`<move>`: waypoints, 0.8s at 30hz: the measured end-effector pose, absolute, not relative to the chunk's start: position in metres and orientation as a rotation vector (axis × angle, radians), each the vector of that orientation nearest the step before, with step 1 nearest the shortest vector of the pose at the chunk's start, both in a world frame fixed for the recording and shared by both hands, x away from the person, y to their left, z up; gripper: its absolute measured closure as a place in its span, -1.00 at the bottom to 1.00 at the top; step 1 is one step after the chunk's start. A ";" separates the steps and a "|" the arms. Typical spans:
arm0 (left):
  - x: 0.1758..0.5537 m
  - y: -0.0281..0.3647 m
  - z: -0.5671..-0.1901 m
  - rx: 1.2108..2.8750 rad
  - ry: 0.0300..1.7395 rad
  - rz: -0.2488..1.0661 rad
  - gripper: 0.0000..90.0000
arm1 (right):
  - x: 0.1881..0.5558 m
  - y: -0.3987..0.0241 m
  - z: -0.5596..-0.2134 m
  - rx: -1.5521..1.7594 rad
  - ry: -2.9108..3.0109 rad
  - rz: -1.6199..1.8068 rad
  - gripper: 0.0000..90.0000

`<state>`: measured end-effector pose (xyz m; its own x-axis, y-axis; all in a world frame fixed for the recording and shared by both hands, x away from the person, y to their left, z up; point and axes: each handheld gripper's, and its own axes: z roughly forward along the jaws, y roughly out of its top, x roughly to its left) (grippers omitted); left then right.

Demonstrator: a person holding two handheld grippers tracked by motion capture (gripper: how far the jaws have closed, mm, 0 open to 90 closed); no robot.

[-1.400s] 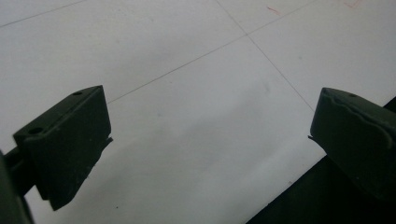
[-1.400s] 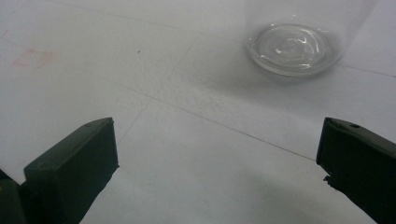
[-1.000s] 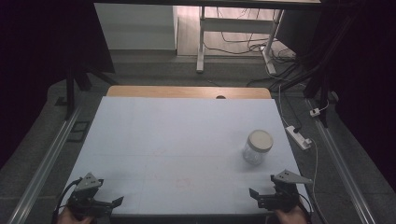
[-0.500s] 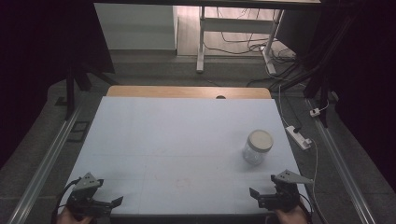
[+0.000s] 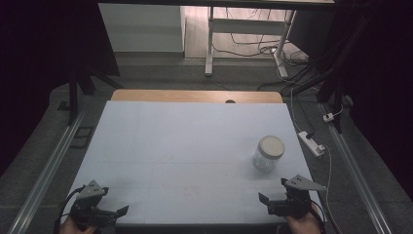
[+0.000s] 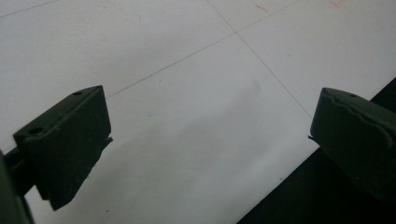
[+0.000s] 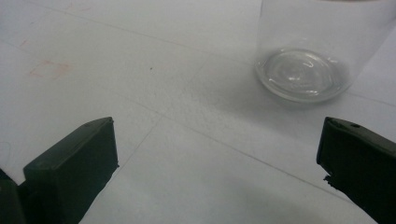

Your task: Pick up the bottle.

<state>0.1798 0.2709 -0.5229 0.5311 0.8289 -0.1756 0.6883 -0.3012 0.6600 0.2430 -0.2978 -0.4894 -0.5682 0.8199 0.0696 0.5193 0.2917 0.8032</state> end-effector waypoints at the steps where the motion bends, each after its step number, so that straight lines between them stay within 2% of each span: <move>1: 0.180 0.271 -0.523 2.069 1.226 0.256 -1.00 | 0.244 -0.297 -0.489 1.206 2.208 1.168 -1.00; 24: 0.180 0.271 -0.523 2.072 1.220 0.252 -1.00 | 0.268 -0.296 -0.491 1.239 2.161 1.146 -1.00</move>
<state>0.1798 0.2708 -0.5229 0.5358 0.8253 -0.1781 0.6872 -0.3036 0.6600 0.2682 -0.2965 -0.4915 -0.5285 0.8471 0.0558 0.5215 0.2721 0.8087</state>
